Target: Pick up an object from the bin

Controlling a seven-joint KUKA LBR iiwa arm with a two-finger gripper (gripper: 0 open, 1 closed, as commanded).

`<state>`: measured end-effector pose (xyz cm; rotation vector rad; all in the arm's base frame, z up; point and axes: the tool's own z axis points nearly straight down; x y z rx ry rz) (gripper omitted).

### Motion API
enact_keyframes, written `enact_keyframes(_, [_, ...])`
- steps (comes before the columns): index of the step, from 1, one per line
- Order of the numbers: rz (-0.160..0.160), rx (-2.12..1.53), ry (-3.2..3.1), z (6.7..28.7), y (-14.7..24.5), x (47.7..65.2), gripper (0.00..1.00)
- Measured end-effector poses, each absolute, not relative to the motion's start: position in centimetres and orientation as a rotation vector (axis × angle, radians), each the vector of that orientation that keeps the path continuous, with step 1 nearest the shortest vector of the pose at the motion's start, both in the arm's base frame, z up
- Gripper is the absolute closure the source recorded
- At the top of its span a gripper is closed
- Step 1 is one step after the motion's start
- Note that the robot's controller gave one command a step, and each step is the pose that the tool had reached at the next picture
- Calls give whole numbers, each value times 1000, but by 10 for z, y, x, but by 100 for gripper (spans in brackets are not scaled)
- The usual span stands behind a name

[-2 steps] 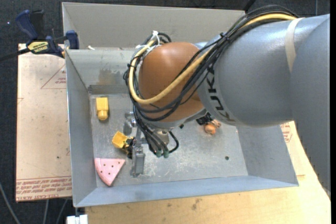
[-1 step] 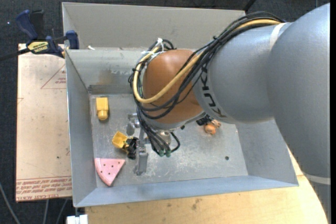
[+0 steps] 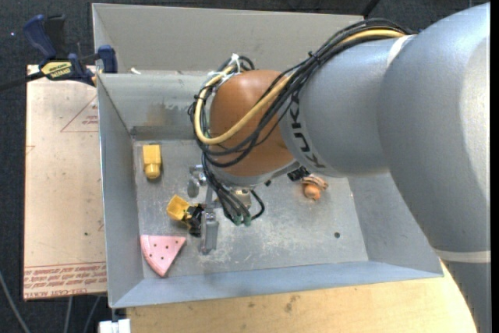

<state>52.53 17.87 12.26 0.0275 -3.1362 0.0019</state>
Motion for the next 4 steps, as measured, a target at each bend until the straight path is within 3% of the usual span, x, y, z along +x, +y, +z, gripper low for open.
enact_keyframes(1, [-1,-301,-3126,77,180,533,100])
enact_keyframes(2, [-2,-301,-3126,77,180,533,100])
enact_keyframes(3, [-2,-279,-3130,197,191,509,100])
enact_keyframes(4, [-2,-280,-3130,197,190,509,100])
